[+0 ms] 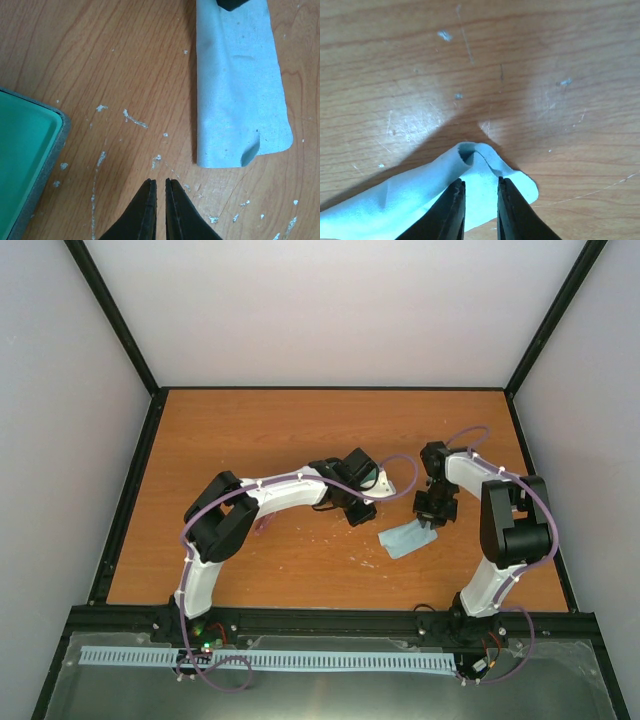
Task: Organize the sunglasses
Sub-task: Adjust the glasses cleaning cloth at the center of the board.
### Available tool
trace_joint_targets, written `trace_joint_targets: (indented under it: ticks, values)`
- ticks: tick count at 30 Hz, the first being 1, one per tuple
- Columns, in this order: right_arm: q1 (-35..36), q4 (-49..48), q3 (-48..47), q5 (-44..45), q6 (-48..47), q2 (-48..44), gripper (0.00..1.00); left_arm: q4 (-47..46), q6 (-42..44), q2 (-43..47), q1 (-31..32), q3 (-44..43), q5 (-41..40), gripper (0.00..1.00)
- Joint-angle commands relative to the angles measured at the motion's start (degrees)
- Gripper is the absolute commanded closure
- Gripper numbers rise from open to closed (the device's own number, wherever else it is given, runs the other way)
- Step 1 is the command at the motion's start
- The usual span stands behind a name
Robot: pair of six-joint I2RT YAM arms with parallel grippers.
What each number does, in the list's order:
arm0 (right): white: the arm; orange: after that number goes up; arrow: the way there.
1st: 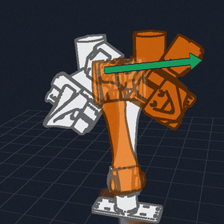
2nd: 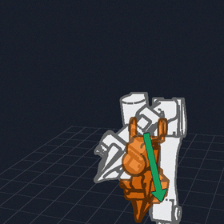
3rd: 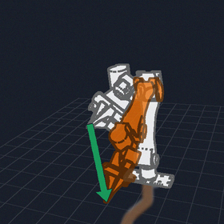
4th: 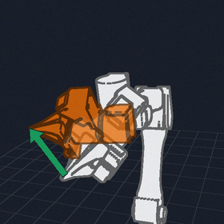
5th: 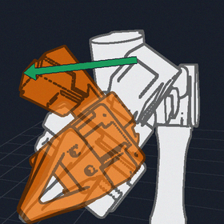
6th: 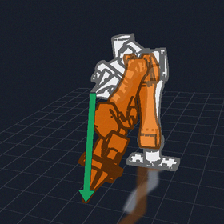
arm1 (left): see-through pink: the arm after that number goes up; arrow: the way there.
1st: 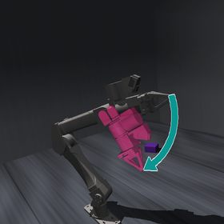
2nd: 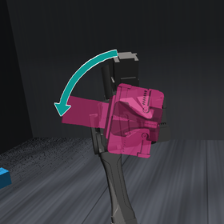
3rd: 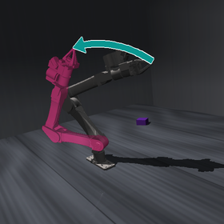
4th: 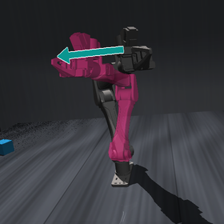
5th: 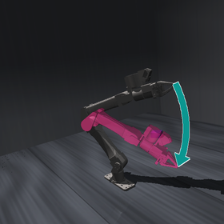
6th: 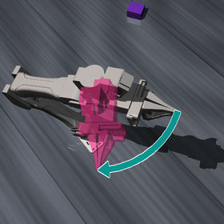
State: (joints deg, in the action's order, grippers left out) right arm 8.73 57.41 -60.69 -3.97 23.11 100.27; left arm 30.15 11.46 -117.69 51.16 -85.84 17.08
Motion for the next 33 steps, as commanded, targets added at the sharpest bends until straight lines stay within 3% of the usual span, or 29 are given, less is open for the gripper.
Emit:
trace_joint_targets:
  ticks: [1,13,23,33]
  values:
    - [0.41,0.98,-2.04,1.21,0.12,0.30,0.84,-0.88,-0.21,2.21,-0.15,-0.80,0.63,0.91]
    - [0.71,-0.01,-0.60,0.37,-0.26,2.33,0.84,-1.05,-0.20,2.55,-0.18,-0.36,0.60,0.91]
    - [1.20,0.19,-0.38,0.84,-0.36,2.93,0.97,-1.15,-0.26,2.49,-0.18,-0.41,0.66,0.91]
    - [1.20,2.08,-1.70,1.18,-0.15,0.77,0.96,-1.16,-0.20,2.68,-0.17,-0.23,0.55,0.91]
